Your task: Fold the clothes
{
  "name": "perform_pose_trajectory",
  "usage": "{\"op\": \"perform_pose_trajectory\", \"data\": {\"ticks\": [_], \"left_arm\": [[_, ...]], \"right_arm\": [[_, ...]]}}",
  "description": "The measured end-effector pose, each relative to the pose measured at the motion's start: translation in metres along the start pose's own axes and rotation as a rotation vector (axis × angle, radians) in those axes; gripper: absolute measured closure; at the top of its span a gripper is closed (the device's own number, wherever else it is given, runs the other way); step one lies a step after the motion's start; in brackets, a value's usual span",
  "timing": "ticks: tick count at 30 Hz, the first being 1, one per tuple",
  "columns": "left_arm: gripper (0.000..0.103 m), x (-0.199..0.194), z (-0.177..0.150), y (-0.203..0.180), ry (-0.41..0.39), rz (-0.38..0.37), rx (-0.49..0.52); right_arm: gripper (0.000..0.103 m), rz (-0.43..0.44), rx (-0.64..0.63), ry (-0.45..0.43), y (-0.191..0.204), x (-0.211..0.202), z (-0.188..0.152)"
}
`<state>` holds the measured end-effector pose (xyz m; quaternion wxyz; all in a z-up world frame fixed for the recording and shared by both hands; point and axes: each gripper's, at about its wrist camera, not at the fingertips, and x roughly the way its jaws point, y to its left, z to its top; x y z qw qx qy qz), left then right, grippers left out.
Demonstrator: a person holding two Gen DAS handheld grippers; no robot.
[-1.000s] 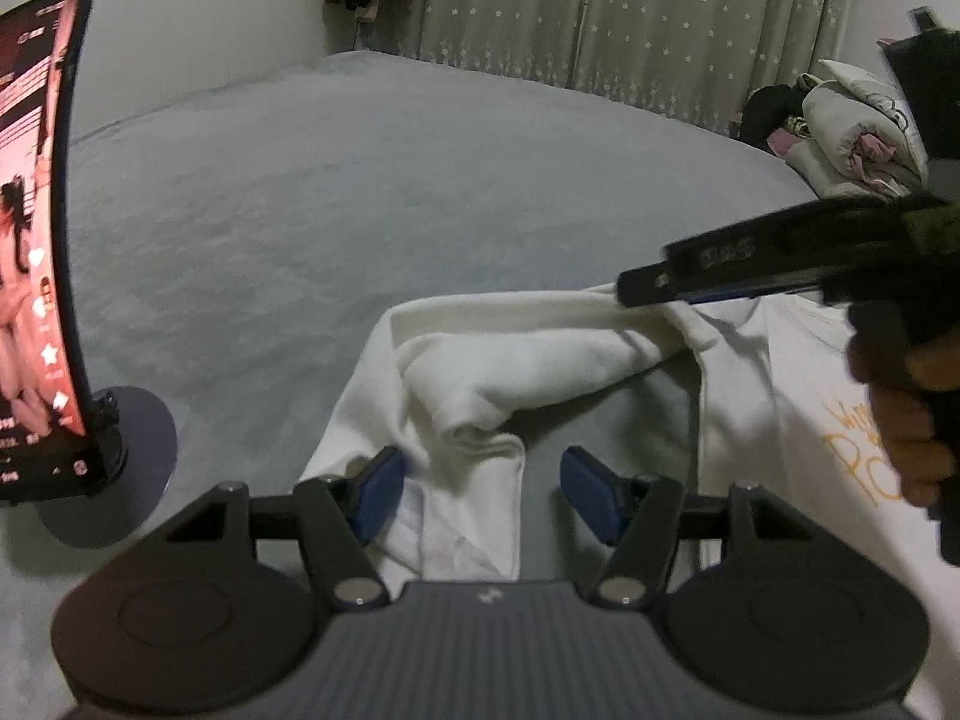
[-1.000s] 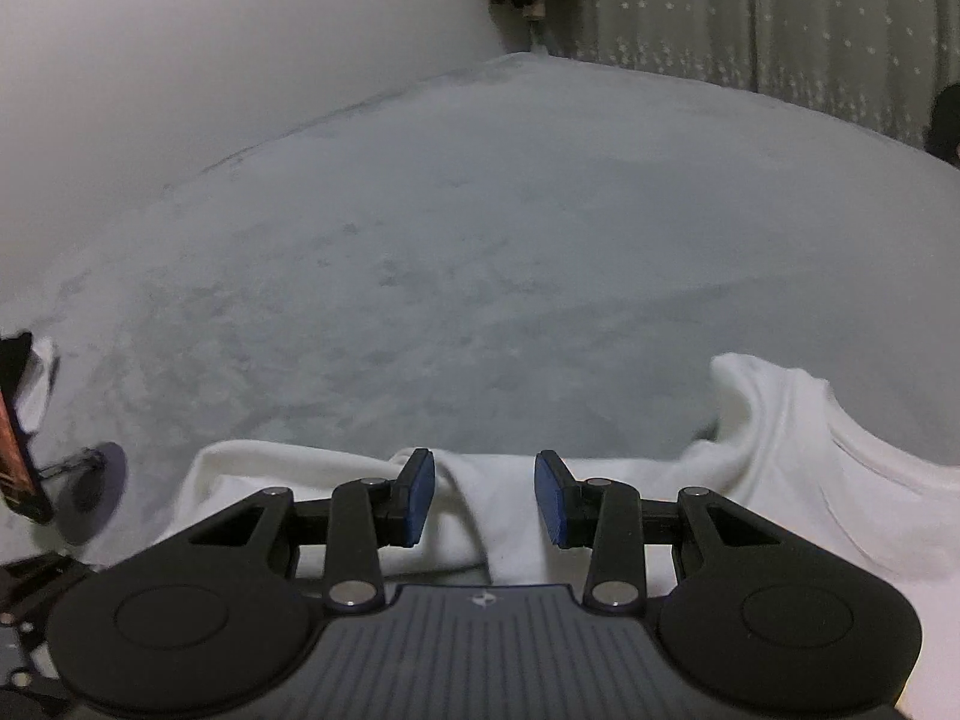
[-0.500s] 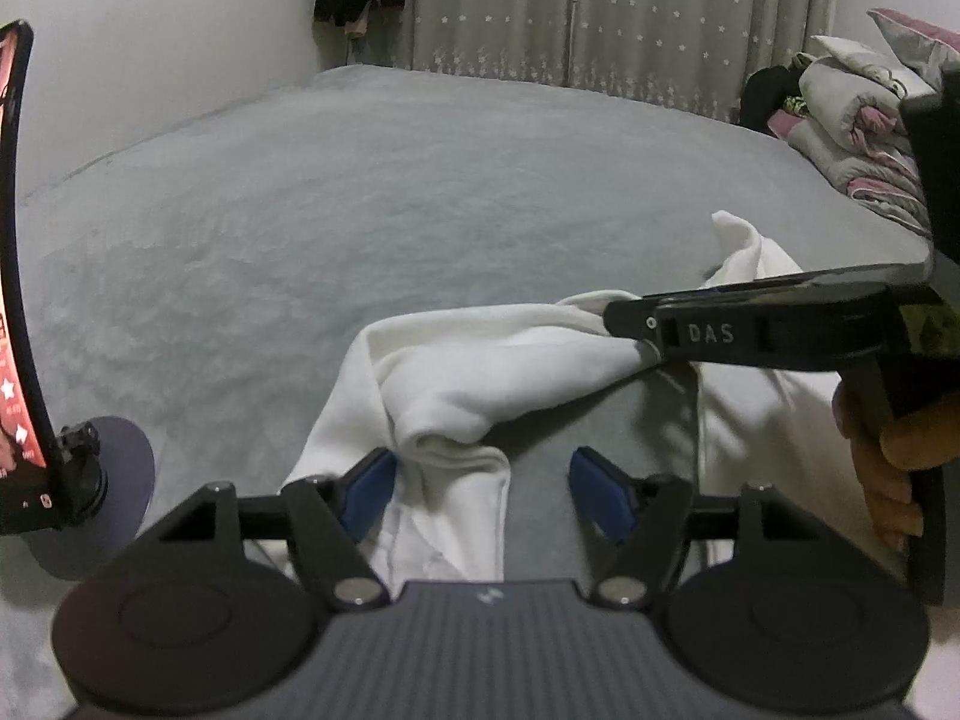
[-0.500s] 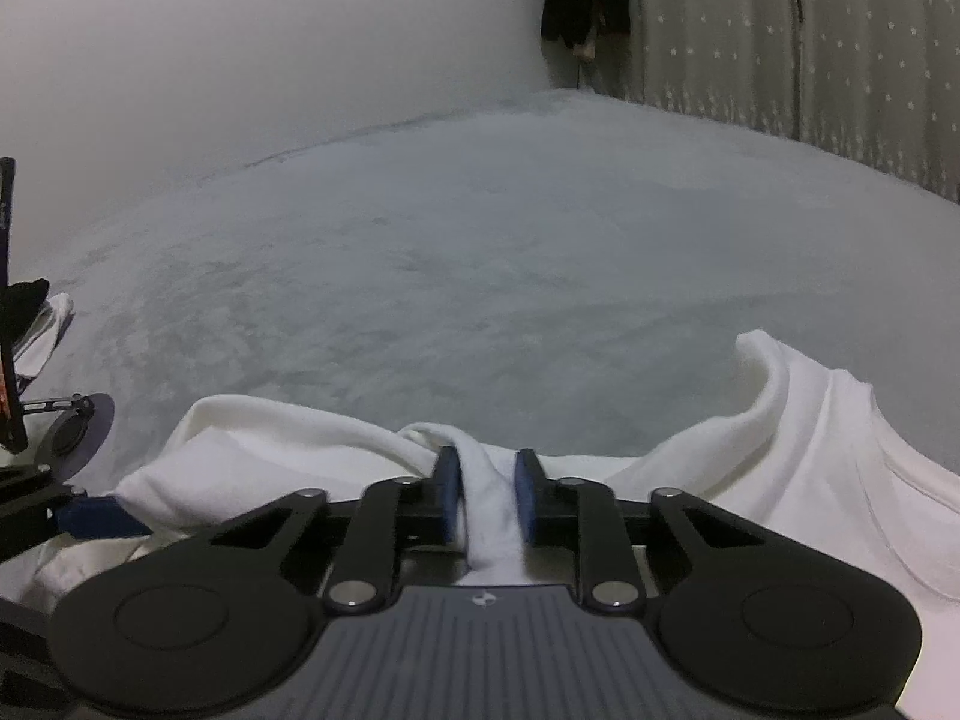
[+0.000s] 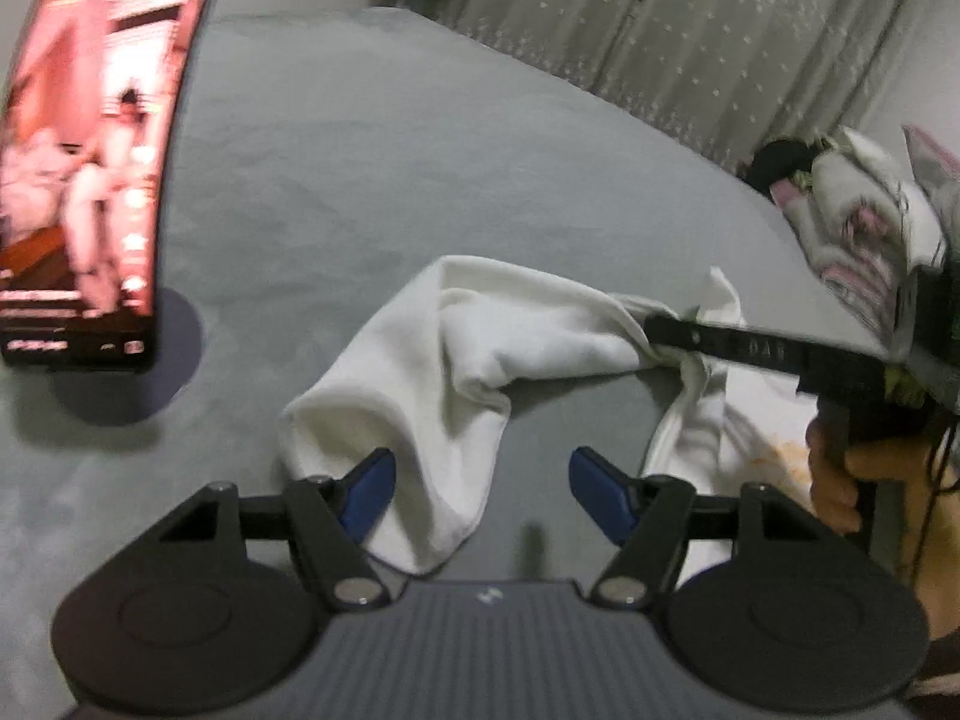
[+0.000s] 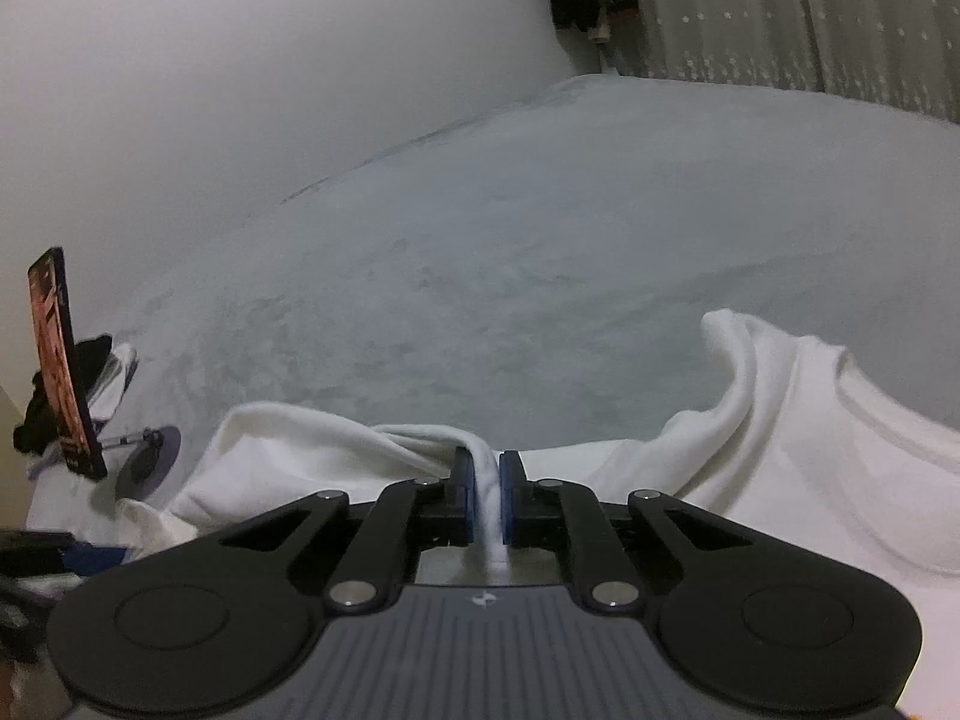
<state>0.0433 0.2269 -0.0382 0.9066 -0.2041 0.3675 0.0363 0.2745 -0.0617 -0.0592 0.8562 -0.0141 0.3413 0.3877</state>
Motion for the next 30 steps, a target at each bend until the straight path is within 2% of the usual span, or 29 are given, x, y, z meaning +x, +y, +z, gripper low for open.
{"op": "perform_pose_trajectory", "data": {"ticks": [4,7,14,17,18,19,20,24,30], "left_arm": [[0.037,-0.013,0.003,0.003,-0.042,0.070,0.021],[0.037,-0.013,0.006,0.010,-0.042,0.100,-0.004],[0.038,0.009,0.013,0.025,0.026,0.070,-0.096],[0.049,0.022,0.012,0.024,0.022,0.102,-0.113],[0.061,0.025,0.011,0.022,0.014,0.119,-0.108],[0.079,0.028,0.011,0.018,0.008,0.141,-0.094],[0.087,0.031,0.012,0.014,0.004,0.162,-0.076],[0.091,0.041,0.024,-0.006,-0.049,0.231,0.024],[0.092,0.039,0.062,-0.033,-0.214,0.329,0.162]], "right_arm": [[0.097,-0.040,-0.034,0.024,-0.002,0.000,0.000],[0.098,-0.046,-0.054,0.050,-0.004,0.003,-0.002],[0.099,-0.038,-0.072,0.079,-0.007,0.010,-0.006],[0.099,-0.034,-0.068,0.076,-0.008,0.011,-0.006],[0.099,-0.033,-0.065,0.075,-0.009,0.011,-0.006],[0.099,-0.030,-0.059,0.074,-0.010,0.011,-0.006],[0.099,-0.026,-0.052,0.072,-0.010,0.011,-0.006],[0.099,-0.013,-0.034,0.064,-0.011,0.010,-0.006],[0.099,0.019,0.002,0.041,-0.016,0.007,-0.005]]}}
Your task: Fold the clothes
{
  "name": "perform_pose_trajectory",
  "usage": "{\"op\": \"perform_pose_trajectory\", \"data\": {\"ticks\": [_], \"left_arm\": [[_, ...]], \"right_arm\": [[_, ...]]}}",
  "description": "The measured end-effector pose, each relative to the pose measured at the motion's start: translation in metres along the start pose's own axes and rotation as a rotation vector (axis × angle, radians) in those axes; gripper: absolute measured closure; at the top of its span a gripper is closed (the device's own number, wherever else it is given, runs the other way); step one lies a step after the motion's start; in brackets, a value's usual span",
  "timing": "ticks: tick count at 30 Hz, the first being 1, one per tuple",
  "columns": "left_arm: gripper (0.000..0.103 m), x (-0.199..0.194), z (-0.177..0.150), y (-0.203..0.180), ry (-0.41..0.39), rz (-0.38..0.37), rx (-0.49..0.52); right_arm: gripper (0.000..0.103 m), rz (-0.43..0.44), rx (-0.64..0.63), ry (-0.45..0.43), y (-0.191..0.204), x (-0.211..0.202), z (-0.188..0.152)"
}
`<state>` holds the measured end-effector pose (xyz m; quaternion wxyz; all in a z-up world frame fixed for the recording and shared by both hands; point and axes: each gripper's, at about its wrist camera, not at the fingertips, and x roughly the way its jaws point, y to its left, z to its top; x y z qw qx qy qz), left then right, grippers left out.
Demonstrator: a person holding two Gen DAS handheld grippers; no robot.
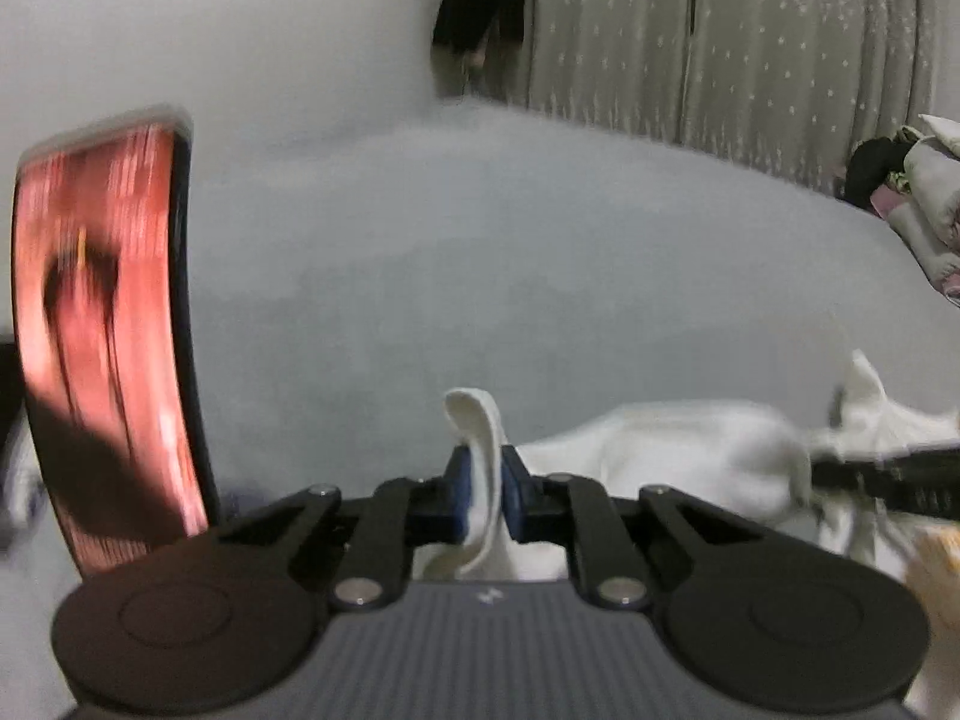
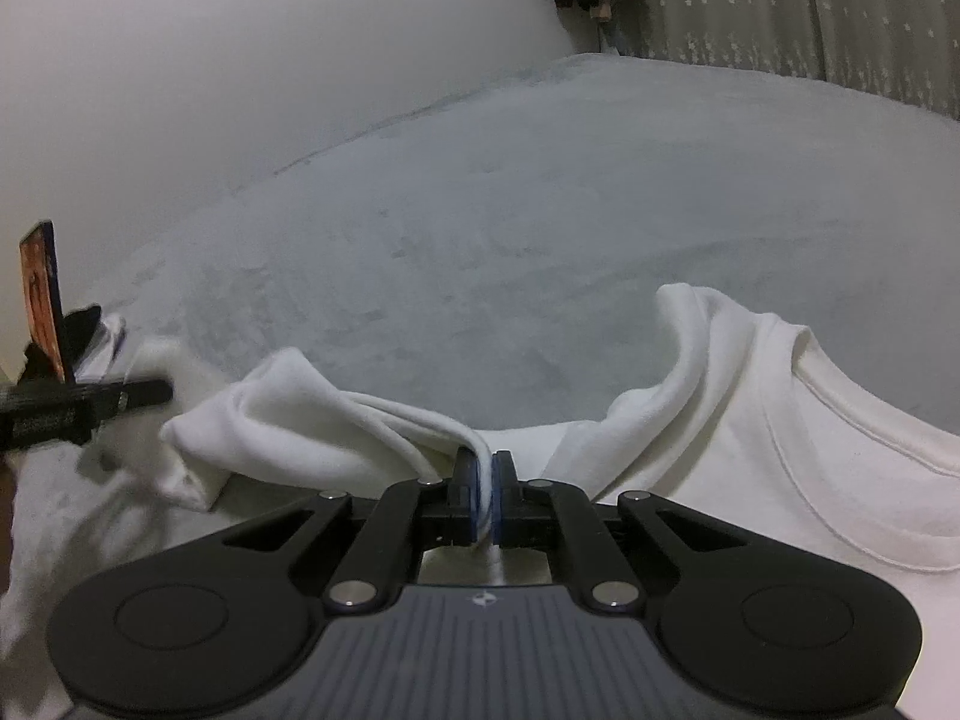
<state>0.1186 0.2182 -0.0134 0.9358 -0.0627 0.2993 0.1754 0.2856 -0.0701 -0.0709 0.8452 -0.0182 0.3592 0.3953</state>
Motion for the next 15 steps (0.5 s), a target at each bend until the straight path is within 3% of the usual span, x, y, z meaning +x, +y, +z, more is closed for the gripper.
{"op": "perform_pose_trajectory", "data": {"ticks": [7,11,13,15], "left_arm": [[0.092,-0.005,0.058,-0.005,-0.238,0.055,-0.001],[0.092,-0.007,0.069,-0.010,-0.327,0.062,-0.020],[0.092,-0.009,0.065,-0.011,-0.340,0.042,-0.030],[0.091,-0.008,0.055,-0.012,-0.293,0.022,-0.021]], "right_arm": [[0.099,0.029,0.058,-0.070,-0.003,-0.005,0.003],[0.099,0.024,0.115,-0.156,-0.002,-0.010,0.006],[0.099,0.009,0.127,-0.205,-0.001,-0.015,0.007],[0.099,-0.005,0.142,-0.241,-0.001,-0.017,0.008]]}}
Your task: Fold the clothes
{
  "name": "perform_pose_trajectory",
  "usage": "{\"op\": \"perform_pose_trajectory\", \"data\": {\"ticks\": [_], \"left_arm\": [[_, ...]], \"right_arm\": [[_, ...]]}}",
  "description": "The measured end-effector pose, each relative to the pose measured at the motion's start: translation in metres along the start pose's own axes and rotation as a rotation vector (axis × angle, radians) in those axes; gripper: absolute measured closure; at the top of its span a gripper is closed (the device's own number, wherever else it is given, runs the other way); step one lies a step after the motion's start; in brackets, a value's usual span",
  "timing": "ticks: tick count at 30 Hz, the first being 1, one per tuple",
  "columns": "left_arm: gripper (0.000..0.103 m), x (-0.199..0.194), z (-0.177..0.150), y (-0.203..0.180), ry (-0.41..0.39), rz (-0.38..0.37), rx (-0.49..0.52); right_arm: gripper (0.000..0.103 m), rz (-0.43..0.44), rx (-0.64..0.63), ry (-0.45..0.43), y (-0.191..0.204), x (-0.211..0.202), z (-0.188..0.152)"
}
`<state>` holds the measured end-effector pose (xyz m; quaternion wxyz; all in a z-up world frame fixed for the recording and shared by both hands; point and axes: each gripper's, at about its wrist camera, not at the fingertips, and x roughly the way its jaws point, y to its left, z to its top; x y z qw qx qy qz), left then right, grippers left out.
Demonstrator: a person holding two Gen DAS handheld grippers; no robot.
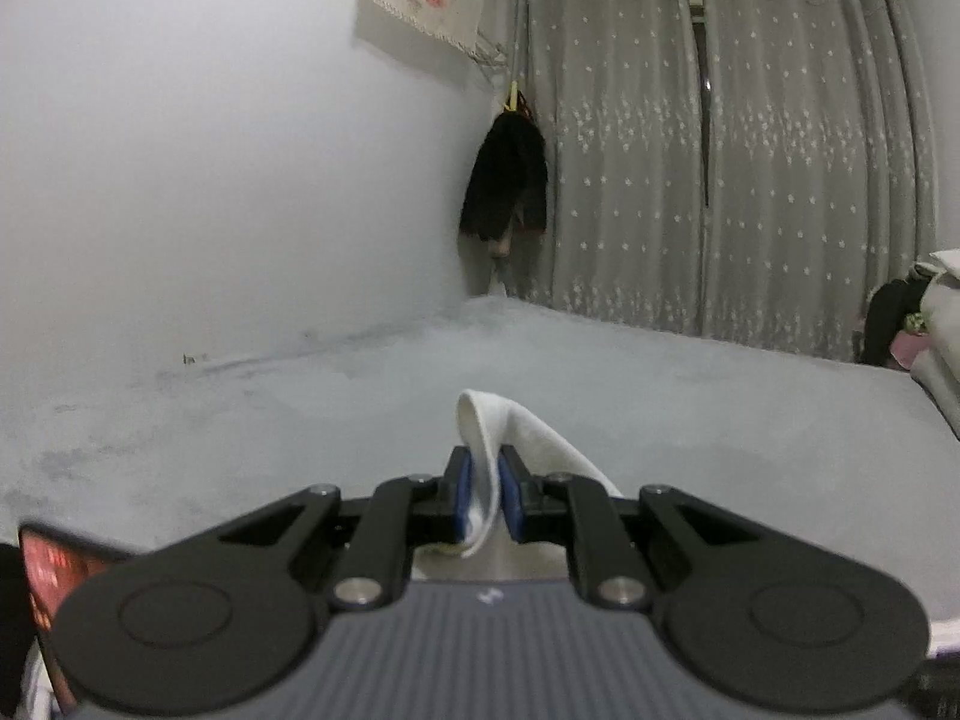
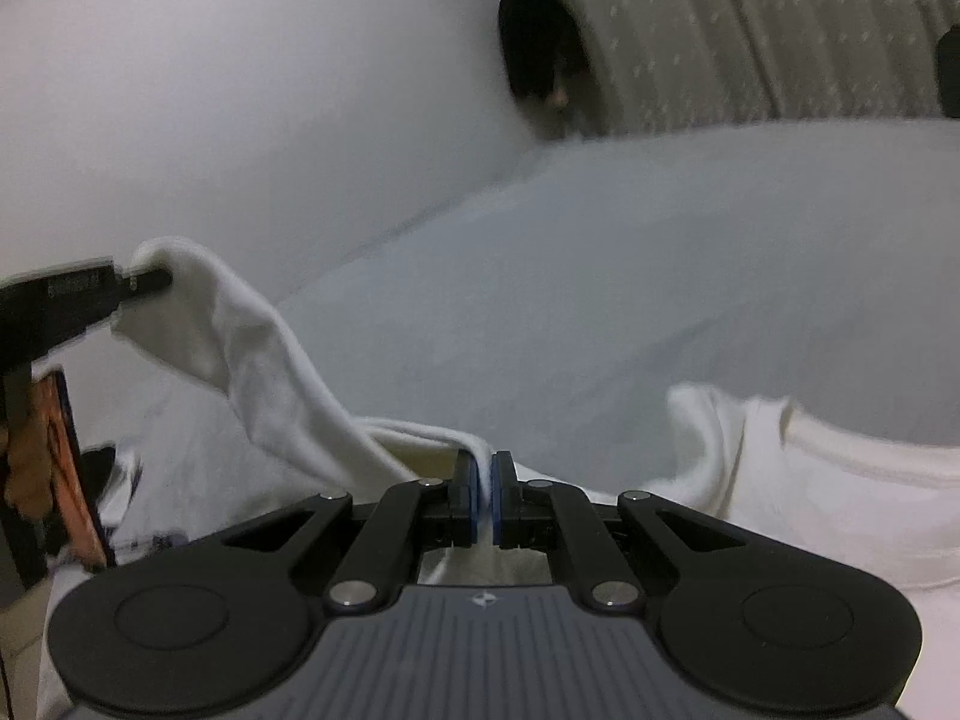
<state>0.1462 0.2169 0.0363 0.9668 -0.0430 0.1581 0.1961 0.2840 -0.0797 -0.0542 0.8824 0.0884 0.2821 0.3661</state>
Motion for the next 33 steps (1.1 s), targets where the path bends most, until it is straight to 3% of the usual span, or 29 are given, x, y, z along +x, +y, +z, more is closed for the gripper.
{"op": "perform_pose_trajectory", "data": {"ticks": [6,8,13,15,21,24,27,28,30,33], "left_arm": [[0.091,-0.029,-0.050,-0.006,0.177,-0.073,0.135],[0.092,-0.046,-0.066,-0.007,0.190,-0.107,0.183],[0.092,-0.097,-0.102,-0.002,0.159,-0.292,0.362],[0.092,-0.113,-0.115,-0.001,0.190,-0.350,0.434],[0.092,-0.129,-0.147,0.009,0.358,-0.402,0.528],[0.090,-0.129,-0.146,0.006,0.408,-0.422,0.563],[0.081,-0.133,-0.142,0.009,0.464,-0.437,0.535],[0.070,-0.132,-0.138,0.013,0.484,-0.442,0.504],[0.056,-0.130,-0.131,0.023,0.512,-0.447,0.408],[0.056,-0.117,-0.120,0.046,0.561,-0.467,0.193]], "right_arm": [[0.099,-0.039,0.072,0.038,-0.013,0.008,-0.001],[0.099,-0.047,0.077,0.049,-0.016,0.008,-0.001],[0.099,-0.076,0.050,0.069,-0.016,0.010,0.000],[0.099,-0.081,0.045,0.075,-0.017,0.010,-0.001],[0.099,-0.086,0.046,0.086,-0.020,0.010,-0.003],[0.099,-0.091,0.042,0.091,-0.019,0.010,-0.004],[0.099,-0.089,0.038,0.096,-0.020,0.009,-0.004],[0.099,-0.087,0.038,0.099,-0.020,0.009,-0.004],[0.098,-0.083,0.038,0.102,-0.020,0.009,-0.004],[0.098,-0.079,0.036,0.105,-0.023,0.013,-0.001]]}}
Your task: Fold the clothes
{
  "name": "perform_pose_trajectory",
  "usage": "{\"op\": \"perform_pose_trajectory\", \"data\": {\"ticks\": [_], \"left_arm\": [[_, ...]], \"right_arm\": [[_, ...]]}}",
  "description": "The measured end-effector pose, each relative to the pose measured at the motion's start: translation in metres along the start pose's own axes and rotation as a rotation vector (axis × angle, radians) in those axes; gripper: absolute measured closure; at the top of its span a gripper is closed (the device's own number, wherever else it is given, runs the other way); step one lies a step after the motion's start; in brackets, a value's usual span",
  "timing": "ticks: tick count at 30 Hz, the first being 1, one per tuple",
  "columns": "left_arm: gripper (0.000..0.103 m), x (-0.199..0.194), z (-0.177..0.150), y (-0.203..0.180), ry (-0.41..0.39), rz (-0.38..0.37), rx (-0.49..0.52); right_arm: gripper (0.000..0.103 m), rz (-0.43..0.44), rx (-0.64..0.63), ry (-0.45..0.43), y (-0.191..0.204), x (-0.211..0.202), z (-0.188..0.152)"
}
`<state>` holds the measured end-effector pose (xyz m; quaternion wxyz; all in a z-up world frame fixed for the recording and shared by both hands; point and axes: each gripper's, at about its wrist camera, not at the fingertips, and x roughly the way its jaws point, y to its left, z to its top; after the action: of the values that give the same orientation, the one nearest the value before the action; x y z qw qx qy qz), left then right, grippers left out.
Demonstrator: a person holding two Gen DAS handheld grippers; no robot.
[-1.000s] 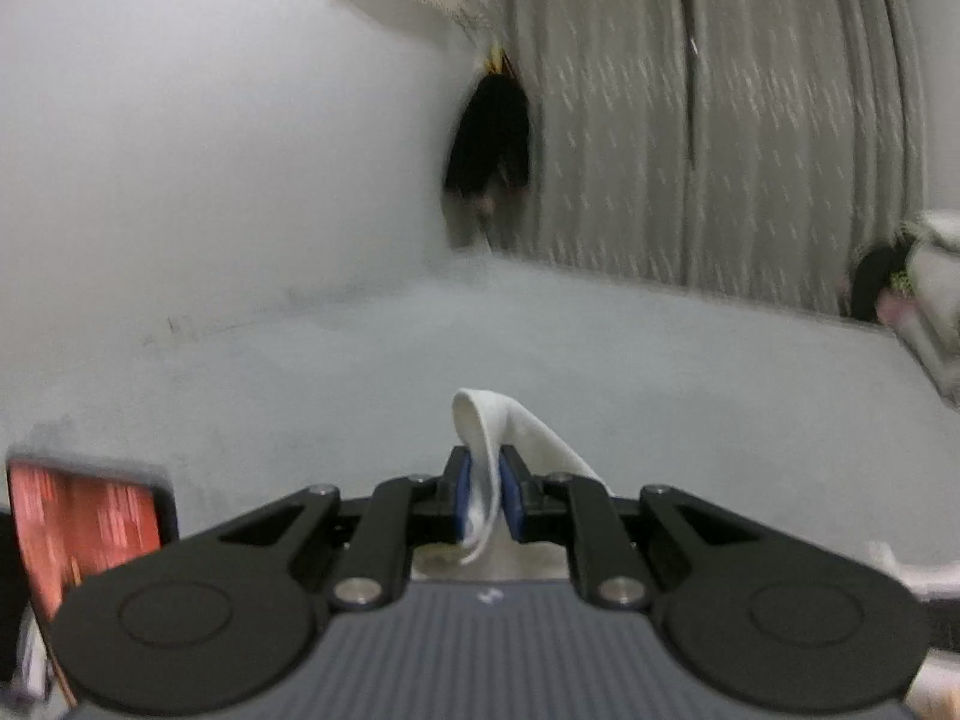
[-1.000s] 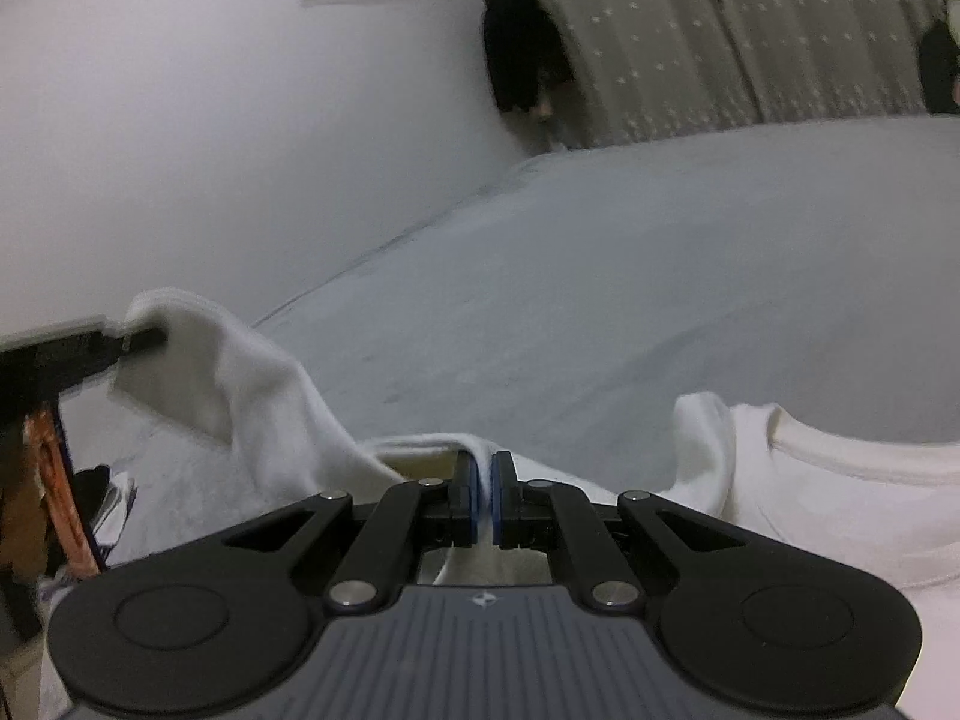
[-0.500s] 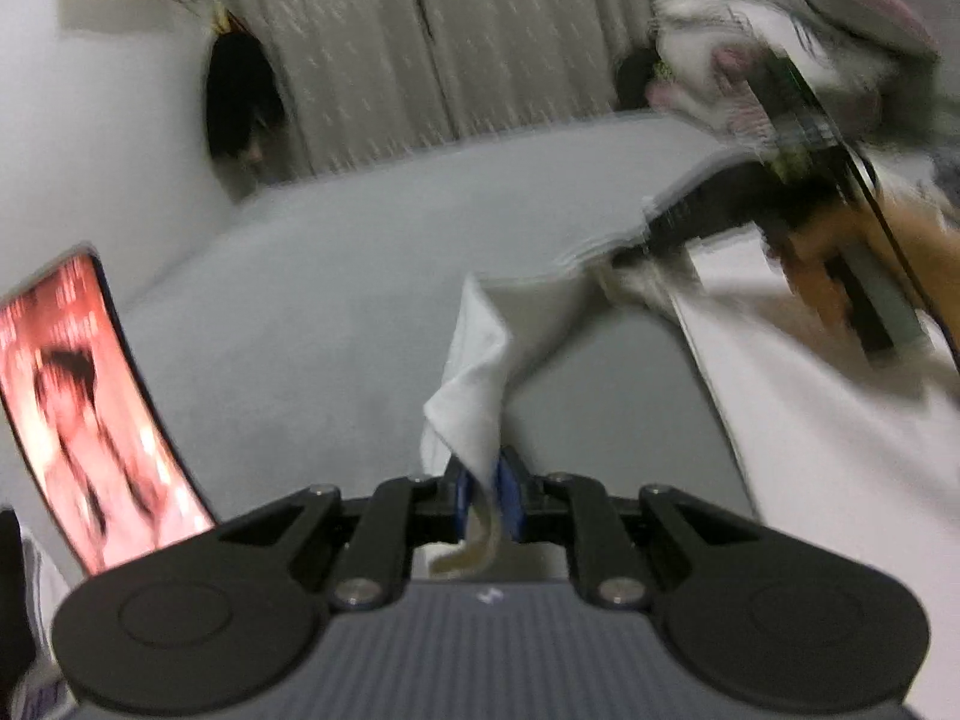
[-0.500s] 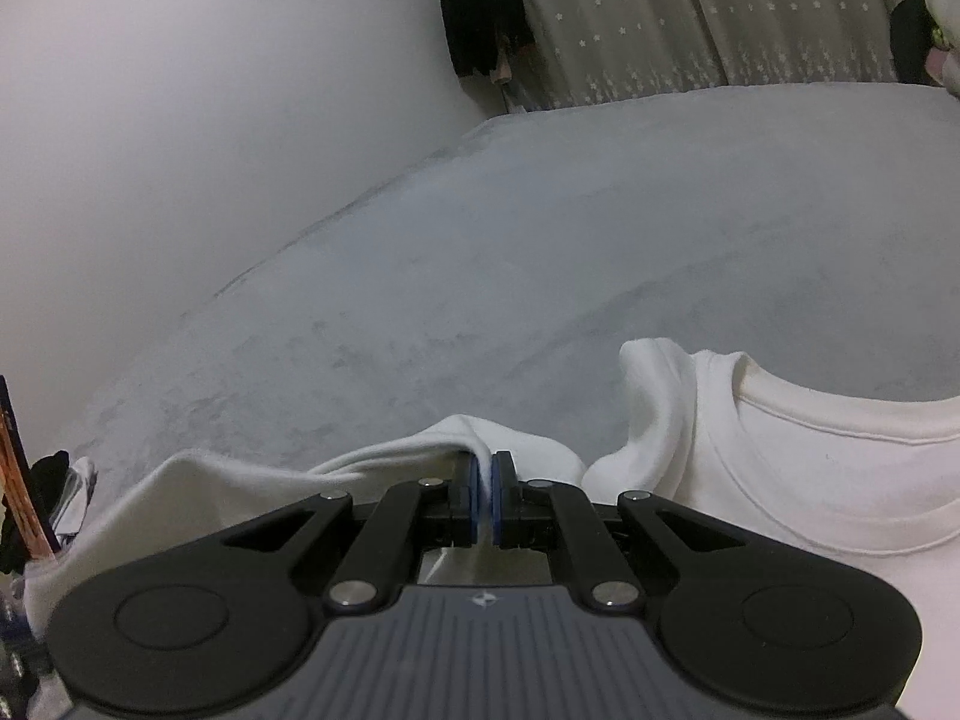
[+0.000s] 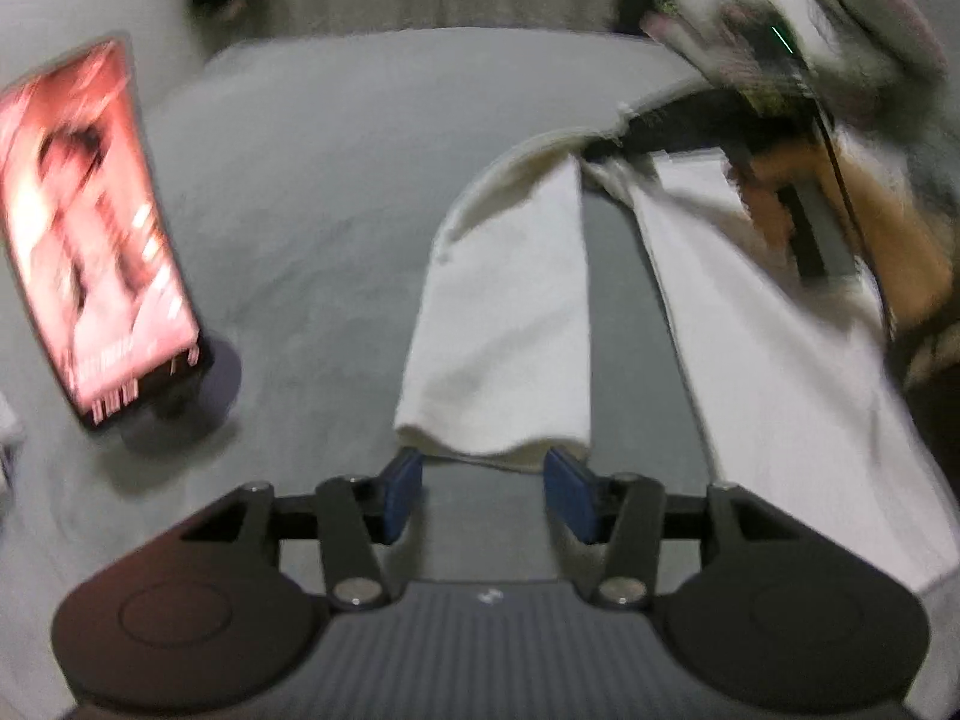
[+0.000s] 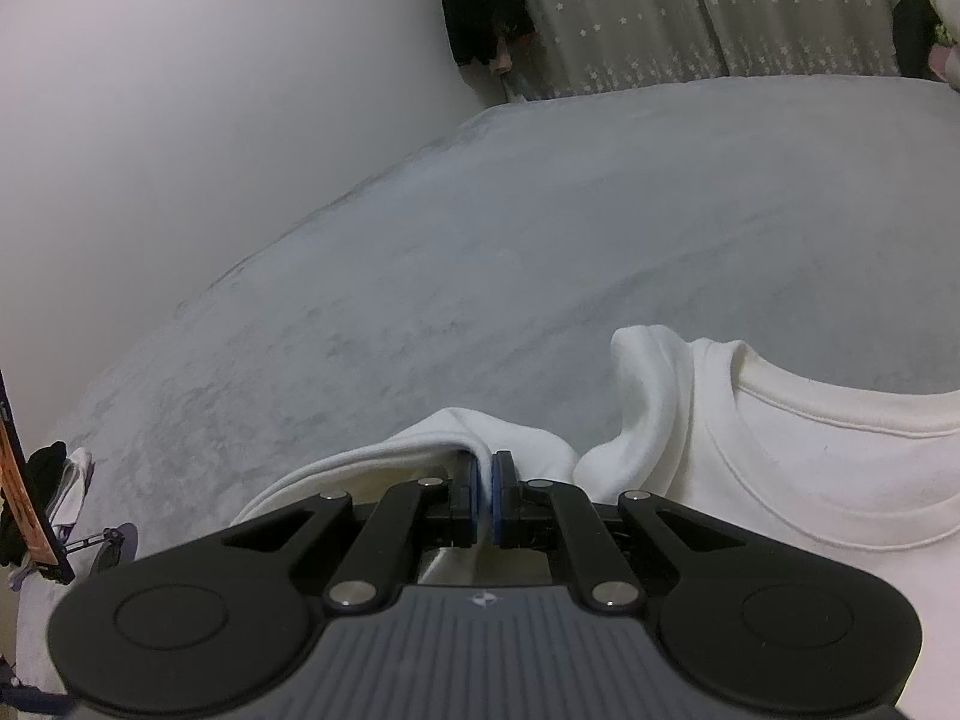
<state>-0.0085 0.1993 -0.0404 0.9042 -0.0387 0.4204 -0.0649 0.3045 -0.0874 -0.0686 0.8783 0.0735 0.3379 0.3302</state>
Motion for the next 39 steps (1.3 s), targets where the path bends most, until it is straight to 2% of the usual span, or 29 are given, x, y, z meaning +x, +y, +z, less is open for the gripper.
{"op": "perform_pose_trajectory", "data": {"ticks": [4,6,8,9,12,13,15,18,22,24,26,29,32,35,39], "left_arm": [[0.055,0.009,0.009,0.026,-0.004,-0.073,-0.233],[0.056,0.020,0.013,0.031,0.006,-0.069,-0.297],[0.058,0.030,0.017,0.029,0.015,-0.040,-0.305],[0.063,0.034,0.019,0.025,0.016,-0.015,-0.284],[0.087,0.043,0.027,0.011,0.021,0.065,-0.197],[0.090,0.045,0.031,0.007,0.018,0.088,-0.172],[0.091,0.050,0.043,-0.001,0.002,0.155,-0.114],[0.091,0.056,0.063,-0.014,-0.071,0.349,0.026],[0.091,0.073,0.096,-0.032,-0.216,0.587,0.213],[0.091,0.085,0.113,-0.037,-0.274,0.673,0.266],[0.091,0.099,0.131,-0.037,-0.324,0.746,0.276],[0.091,0.118,0.156,-0.026,-0.367,0.849,0.185],[0.091,0.137,0.171,-0.007,-0.376,0.915,0.067],[0.091,0.159,0.181,0.018,-0.375,0.944,-0.052],[0.091,0.181,0.193,0.044,-0.391,0.936,-0.179]], "right_arm": [[0.098,0.000,-0.005,0.002,-0.001,0.003,0.003],[0.098,0.002,-0.005,0.003,-0.001,0.003,0.003],[0.098,0.003,-0.004,0.004,-0.001,0.003,0.003],[0.098,0.004,-0.003,0.004,-0.001,0.003,0.003],[0.098,0.007,0.000,0.005,-0.002,0.002,0.002],[0.098,0.009,0.001,0.004,-0.002,0.002,0.002],[0.098,0.015,0.005,-0.001,-0.002,0.001,0.001],[0.098,0.038,0.022,-0.018,-0.003,-0.001,0.000],[0.098,0.050,0.035,-0.022,-0.004,-0.004,-0.001],[0.098,0.055,0.040,-0.021,-0.005,-0.004,-0.001],[0.098,0.064,0.050,-0.026,-0.006,-0.005,-0.001],[0.098,0.089,0.089,-0.041,-0.014,-0.010,0.001],[0.098,0.126,0.154,-0.075,-0.024,-0.017,0.002],[0.098,0.175,0.203,-0.100,-0.033,-0.023,0.002],[0.098,0.248,0.197,-0.077,-0.032,-0.023,0.001]]}}
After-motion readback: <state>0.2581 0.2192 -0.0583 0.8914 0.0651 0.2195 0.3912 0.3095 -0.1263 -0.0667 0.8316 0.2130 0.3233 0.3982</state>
